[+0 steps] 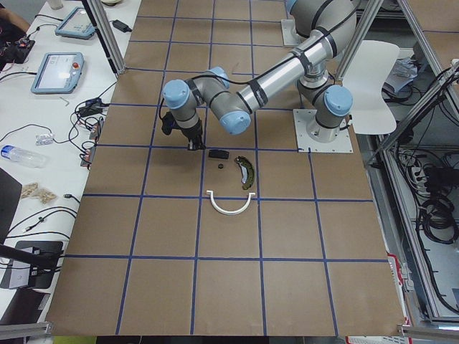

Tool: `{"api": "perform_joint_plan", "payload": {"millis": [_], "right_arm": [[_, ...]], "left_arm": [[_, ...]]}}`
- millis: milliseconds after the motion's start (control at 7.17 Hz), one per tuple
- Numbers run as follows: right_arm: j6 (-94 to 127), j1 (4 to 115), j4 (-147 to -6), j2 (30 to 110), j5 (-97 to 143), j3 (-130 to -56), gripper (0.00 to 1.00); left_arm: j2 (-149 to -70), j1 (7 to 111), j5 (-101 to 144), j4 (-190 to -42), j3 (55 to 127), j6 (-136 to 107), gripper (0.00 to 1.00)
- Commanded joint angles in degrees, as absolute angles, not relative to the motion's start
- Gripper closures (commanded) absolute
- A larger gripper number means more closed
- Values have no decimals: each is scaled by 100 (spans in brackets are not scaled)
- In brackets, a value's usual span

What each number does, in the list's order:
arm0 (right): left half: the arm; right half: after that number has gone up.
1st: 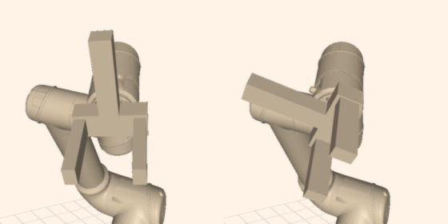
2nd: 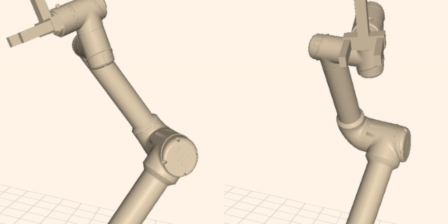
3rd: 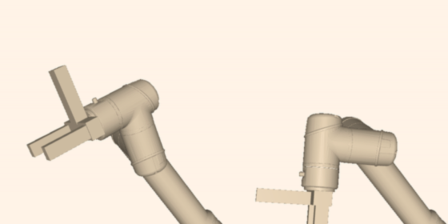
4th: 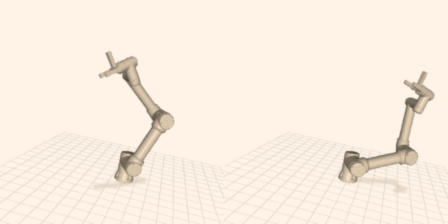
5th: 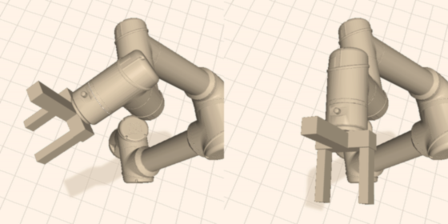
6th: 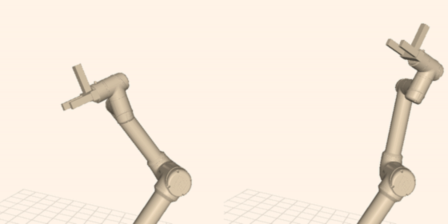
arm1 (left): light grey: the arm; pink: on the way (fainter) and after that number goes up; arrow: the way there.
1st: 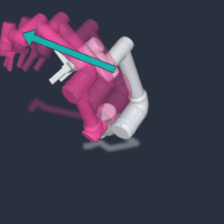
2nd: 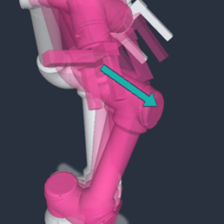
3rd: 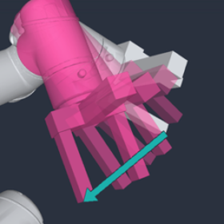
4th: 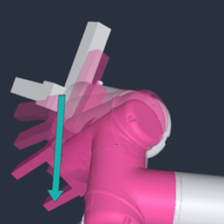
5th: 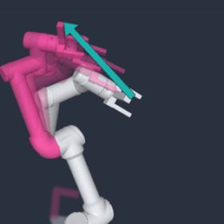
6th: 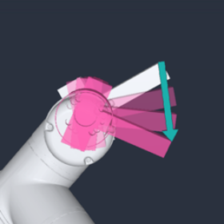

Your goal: Place bearing gear from tray to pile

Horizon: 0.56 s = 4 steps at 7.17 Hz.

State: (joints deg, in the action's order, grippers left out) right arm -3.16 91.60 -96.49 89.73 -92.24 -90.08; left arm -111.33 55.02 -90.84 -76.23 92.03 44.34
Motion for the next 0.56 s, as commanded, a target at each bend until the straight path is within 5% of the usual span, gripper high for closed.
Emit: {"api": "perform_joint_plan", "payload": {"millis": [0, 419], "right_arm": [[-316, 9167, -9668, 8974, -9229, -9009, 0], [-316, 9158, -9668, 8974, -9229, -9009, 0]], "left_arm": [[-11180, 5194, -9088, -7174, 9700, 4877, 100], [-11180, 5194, -9079, -6436, 10378, 4878, 100]]}}
